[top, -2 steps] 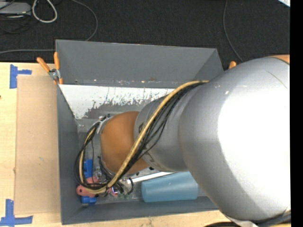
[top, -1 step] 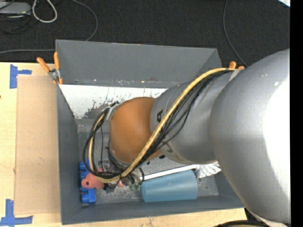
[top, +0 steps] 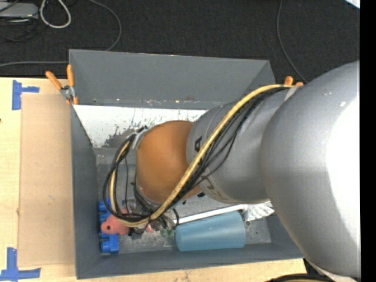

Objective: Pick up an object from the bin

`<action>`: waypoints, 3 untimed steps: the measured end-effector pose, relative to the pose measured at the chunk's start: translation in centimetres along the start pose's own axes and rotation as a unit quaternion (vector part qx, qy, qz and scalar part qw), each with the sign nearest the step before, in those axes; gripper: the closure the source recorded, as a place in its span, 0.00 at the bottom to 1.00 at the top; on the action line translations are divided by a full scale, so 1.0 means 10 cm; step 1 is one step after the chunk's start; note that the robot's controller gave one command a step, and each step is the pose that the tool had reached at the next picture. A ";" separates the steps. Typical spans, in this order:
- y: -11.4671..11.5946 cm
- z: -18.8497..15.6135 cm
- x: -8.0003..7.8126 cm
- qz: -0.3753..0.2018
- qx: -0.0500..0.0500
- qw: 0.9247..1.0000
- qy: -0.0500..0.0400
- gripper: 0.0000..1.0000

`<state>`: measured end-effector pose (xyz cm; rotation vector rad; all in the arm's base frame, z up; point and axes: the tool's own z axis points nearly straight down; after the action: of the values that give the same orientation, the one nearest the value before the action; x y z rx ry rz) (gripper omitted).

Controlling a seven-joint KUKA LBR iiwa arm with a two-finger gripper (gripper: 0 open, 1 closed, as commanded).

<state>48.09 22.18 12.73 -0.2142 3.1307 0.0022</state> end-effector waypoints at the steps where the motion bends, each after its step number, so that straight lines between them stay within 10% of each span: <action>1: -0.04 -0.53 -0.04 -0.019 0.000 1.000 0.000 1.00; 2: -0.05 -1.83 -0.01 -0.016 0.001 1.000 0.003 1.00; 3: 0.01 -0.65 -0.04 -0.024 0.001 1.000 0.005 1.00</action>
Offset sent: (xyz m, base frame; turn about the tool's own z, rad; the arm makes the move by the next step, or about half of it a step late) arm -0.0002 -0.0046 0.1844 -0.0307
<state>48.44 22.31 19.21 -0.2906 3.1345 -0.0028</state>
